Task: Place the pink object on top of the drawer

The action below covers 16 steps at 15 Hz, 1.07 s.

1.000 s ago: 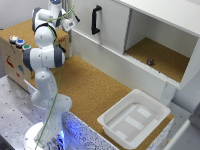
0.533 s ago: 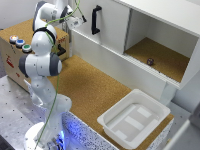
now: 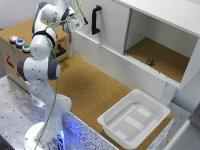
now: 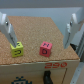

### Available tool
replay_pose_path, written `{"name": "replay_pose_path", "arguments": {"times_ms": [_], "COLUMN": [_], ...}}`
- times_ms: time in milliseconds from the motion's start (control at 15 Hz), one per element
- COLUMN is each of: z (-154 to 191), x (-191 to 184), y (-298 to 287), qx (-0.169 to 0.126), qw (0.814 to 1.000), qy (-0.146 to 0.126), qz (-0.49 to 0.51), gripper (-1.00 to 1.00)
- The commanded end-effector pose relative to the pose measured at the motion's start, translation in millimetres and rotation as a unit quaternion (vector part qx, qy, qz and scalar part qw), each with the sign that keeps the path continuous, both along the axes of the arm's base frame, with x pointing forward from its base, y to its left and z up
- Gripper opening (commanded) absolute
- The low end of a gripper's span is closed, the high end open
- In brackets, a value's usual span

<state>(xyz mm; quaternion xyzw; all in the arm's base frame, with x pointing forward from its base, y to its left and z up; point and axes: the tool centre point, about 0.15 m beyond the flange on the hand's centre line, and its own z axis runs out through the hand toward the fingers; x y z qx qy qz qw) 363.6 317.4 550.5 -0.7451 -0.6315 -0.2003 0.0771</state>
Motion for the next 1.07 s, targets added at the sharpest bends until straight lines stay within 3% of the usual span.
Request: {"name": "replay_pose_path", "arguments": {"times_ms": [0, 200, 400, 667, 800, 867, 1000], "z": [-9, -34, -67, -106, -116, -115, -106], "x": [-33, -79, -114, -148, -149, -147, -135], "y": [-41, -82, -117, -169, -177, -176, -167], "qx": [0.010, 0.027, 0.027, 0.030, 0.015, 0.011, -0.028], "qw": [1.000, 0.998, 0.994, 0.980, 0.966, 0.962, 0.946], "qy": [0.018, 0.059, 0.105, 0.166, 0.188, 0.188, 0.169], "qz": [0.008, 0.021, 0.002, -0.106, -0.179, -0.199, -0.274], "gripper": [1.00, 1.00, 1.00, 1.00, 1.00, 1.00, 1.00]}}
